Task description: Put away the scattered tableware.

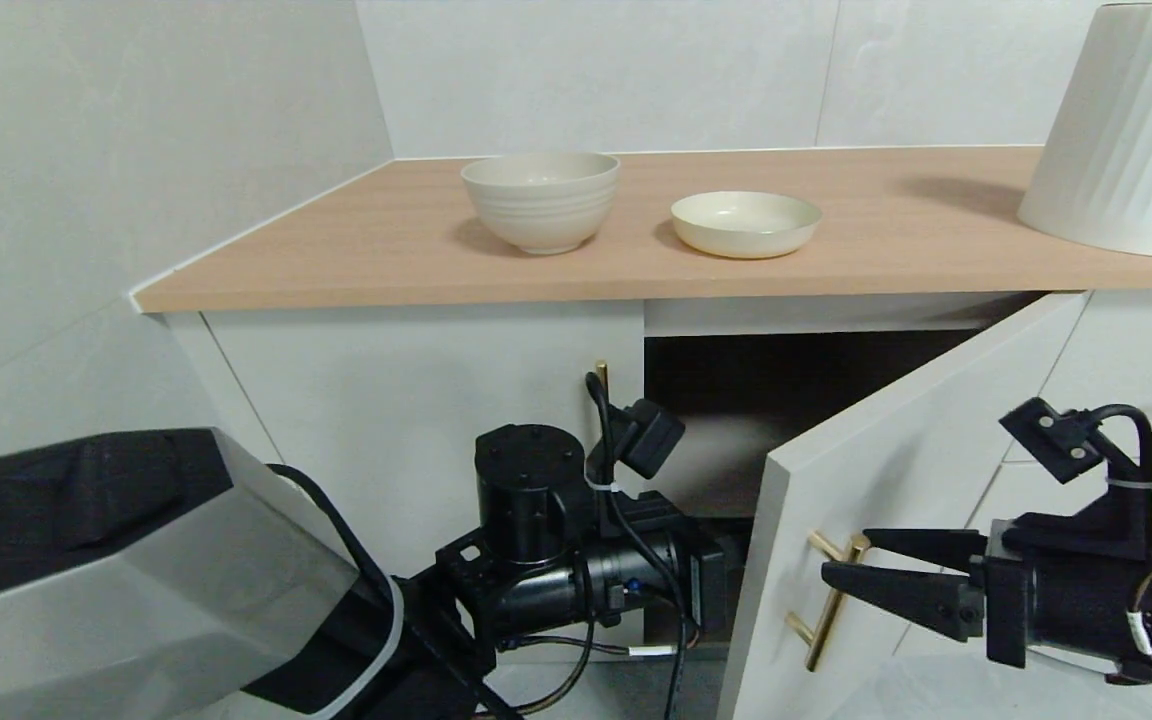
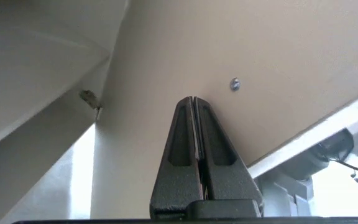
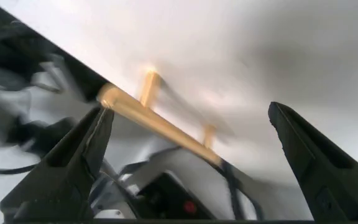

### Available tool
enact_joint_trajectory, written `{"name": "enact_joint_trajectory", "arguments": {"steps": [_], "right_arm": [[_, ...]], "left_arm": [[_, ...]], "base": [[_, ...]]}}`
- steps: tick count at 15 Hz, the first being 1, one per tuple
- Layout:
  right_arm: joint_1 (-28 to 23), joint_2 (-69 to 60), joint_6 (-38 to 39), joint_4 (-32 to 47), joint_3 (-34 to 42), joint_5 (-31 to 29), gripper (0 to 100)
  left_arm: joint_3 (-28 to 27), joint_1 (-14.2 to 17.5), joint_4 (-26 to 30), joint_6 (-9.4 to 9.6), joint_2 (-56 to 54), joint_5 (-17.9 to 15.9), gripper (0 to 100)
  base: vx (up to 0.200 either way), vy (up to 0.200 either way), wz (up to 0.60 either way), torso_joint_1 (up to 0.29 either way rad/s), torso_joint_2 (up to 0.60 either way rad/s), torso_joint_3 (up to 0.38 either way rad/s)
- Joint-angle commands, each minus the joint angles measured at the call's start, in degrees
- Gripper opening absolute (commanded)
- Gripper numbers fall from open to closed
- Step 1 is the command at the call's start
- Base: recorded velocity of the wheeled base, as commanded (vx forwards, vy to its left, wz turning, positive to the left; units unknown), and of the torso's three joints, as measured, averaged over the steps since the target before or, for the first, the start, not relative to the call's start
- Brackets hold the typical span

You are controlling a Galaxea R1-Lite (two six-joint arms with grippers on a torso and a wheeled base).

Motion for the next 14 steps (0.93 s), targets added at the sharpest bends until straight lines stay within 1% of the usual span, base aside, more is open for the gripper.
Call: {"name": "enact_joint_trajectory", "arguments": {"steps": [1, 2, 3, 5, 7, 10, 13, 14], "right_arm": [[0.42, -7.32, -0.48, 4.17, -0.55, -6.28, 100], [0.77, -7.23, -2.5, 4.26, -0.29, -11.02, 100], [0.77, -7.58, -3.2, 4.53, -0.11, -11.64, 100], [0.85, -9.96, -3.2, 5.05, -0.29, -11.55, 100], [0.85, -11.27, -3.2, 6.28, -0.73, -11.55, 100], [0.85, -13.12, -3.2, 6.72, -1.35, -11.55, 100], [0.94, -14.88, -3.29, 6.72, -1.35, -11.02, 100], [0.85, -15.41, -3.29, 6.72, -1.35, -9.44, 100]], "left_arm": [[-0.72, 0.26, 0.7, -0.1, -0.1, 1.2, 0], [-0.72, 0.26, 1.14, -0.1, -0.27, 1.2, 0], [-0.64, 0.26, 1.14, -0.1, -0.45, 1.2, 0], [-0.64, 0.09, 1.41, -0.1, -1.24, 1.2, 0], [-0.9, -0.53, 3.16, -0.1, -1.68, 1.2, 0], [-4.33, -1.85, 9.93, -0.01, -2.73, 1.29, 0], [-5.65, -2.64, 10.99, -0.01, -1.94, 1.29, 0], [-5.65, -2.81, 10.99, -0.01, -1.42, 1.29, 0]], "base": [[0.0, 0.0, 0.0, 0.0, 0.0, 0.0], [0.0, 0.0, 0.0, 0.0, 0.0, 0.0], [0.0, 0.0, 0.0, 0.0, 0.0, 0.0], [0.0, 0.0, 0.0, 0.0, 0.0, 0.0], [0.0, 0.0, 0.0, 0.0, 0.0, 0.0], [0.0, 0.0, 0.0, 0.0, 0.0, 0.0], [0.0, 0.0, 0.0, 0.0, 0.0, 0.0], [0.0, 0.0, 0.0, 0.0, 0.0, 0.0]]}}
